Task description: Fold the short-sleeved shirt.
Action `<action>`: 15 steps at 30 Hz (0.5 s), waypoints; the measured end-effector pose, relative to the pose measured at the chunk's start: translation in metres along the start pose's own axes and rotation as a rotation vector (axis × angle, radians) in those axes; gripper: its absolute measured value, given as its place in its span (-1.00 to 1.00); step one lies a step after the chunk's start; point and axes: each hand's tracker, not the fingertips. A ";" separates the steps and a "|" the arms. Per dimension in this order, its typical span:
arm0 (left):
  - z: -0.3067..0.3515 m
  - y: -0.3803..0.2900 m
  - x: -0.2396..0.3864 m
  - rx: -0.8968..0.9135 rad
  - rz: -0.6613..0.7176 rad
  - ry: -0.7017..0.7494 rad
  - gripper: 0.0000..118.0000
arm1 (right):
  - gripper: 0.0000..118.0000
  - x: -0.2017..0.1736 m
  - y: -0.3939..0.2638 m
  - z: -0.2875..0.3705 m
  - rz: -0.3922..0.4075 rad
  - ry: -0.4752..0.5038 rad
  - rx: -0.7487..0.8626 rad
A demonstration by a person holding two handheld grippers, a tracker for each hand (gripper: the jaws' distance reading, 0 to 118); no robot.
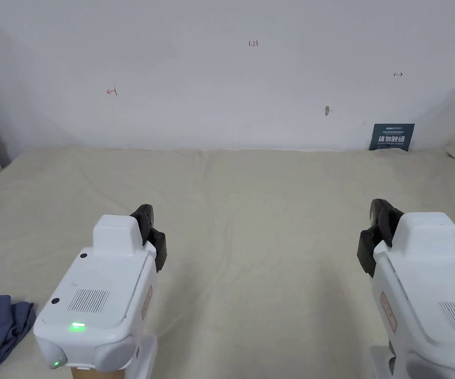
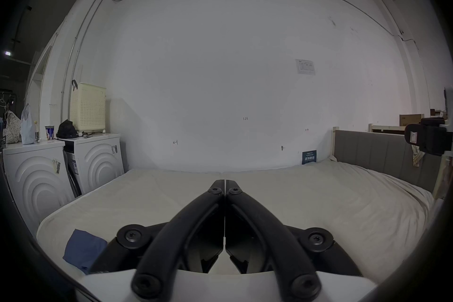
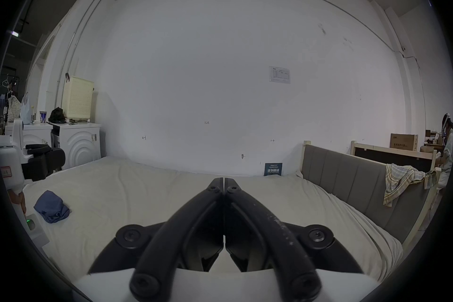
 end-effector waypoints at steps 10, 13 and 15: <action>-0.001 -0.001 -0.003 -0.007 0.006 0.002 -1.00 | -0.96 -0.001 0.000 0.000 0.006 0.003 0.005; -0.001 -0.002 -0.003 -0.009 0.011 0.001 -1.00 | -0.96 -0.002 0.000 0.001 0.004 0.002 0.007; -0.001 -0.002 -0.003 -0.010 0.013 -0.001 -1.00 | -0.96 -0.002 0.001 0.000 0.005 0.006 0.004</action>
